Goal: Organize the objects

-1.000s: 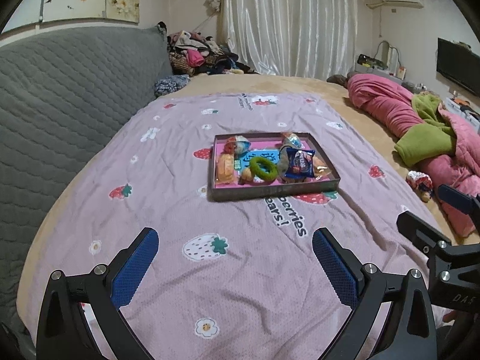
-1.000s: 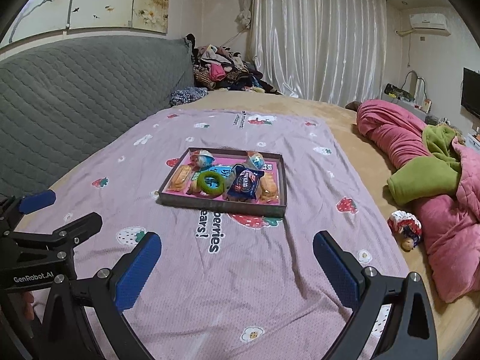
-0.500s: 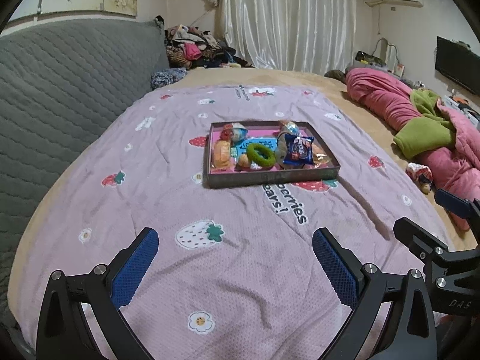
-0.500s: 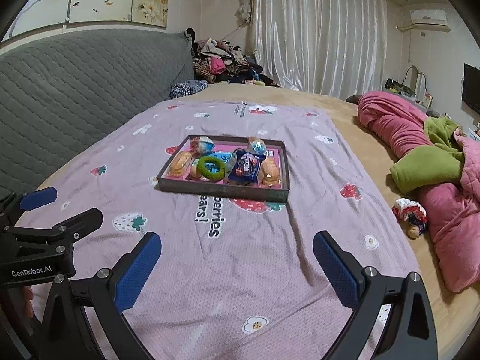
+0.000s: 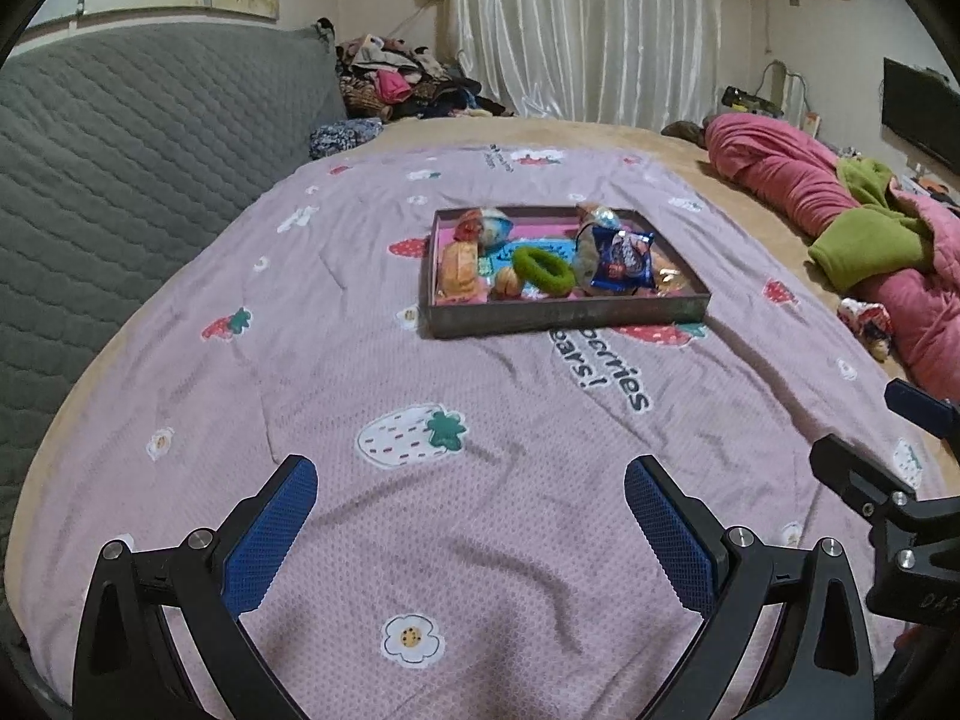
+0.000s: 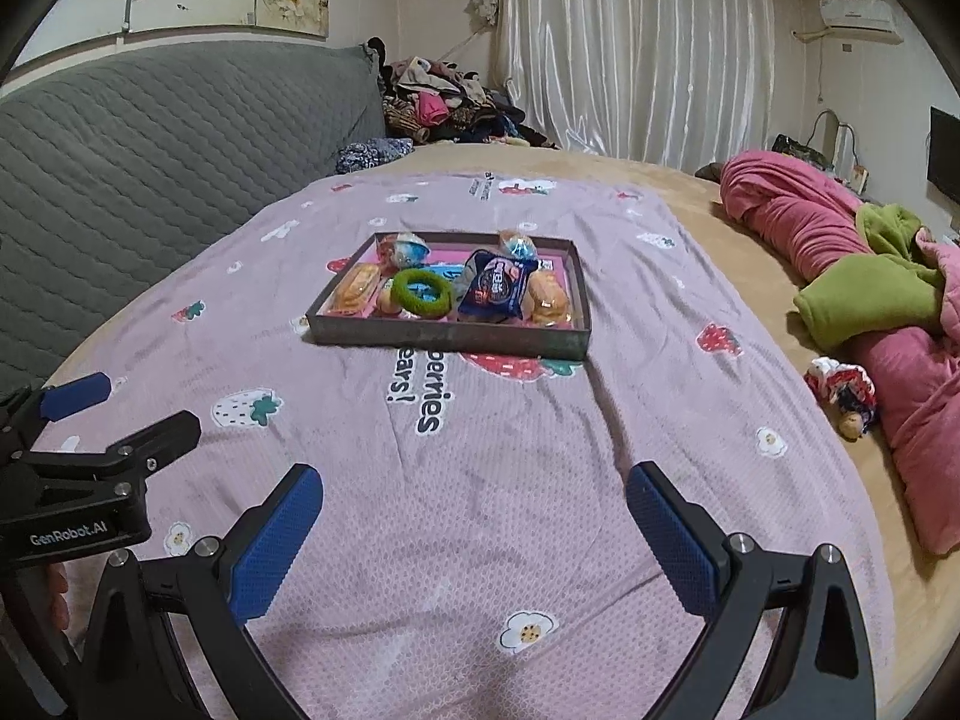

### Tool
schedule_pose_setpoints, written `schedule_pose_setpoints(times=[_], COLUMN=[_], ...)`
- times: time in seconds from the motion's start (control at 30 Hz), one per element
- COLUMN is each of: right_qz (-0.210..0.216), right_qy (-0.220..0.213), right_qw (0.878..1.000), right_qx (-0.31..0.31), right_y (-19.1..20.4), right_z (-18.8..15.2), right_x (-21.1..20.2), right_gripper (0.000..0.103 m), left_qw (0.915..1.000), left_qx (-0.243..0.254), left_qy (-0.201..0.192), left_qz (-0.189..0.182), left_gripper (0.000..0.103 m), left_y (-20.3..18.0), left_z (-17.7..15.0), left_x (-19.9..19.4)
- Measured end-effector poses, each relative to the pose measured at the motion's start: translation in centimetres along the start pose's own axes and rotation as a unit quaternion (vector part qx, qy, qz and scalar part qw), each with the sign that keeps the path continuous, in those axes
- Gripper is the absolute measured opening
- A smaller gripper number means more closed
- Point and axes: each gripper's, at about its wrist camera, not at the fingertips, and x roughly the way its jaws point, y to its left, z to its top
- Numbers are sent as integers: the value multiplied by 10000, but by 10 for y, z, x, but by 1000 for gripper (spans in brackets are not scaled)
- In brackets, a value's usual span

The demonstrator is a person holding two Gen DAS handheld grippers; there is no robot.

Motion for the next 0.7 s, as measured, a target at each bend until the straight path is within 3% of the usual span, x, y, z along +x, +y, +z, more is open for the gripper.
schedule_pose_setpoints(times=[0.7], right_qz=[-16], right_qy=[92], right_qw=[9999], right_qx=[134], right_y=[-4], right_z=[-18], right_x=[23], right_gripper=[102], left_qw=[9998], left_qx=[101], left_qy=[145], left_qz=[94], left_gripper=[102], left_y=[-1], left_z=[-17], left_x=[30])
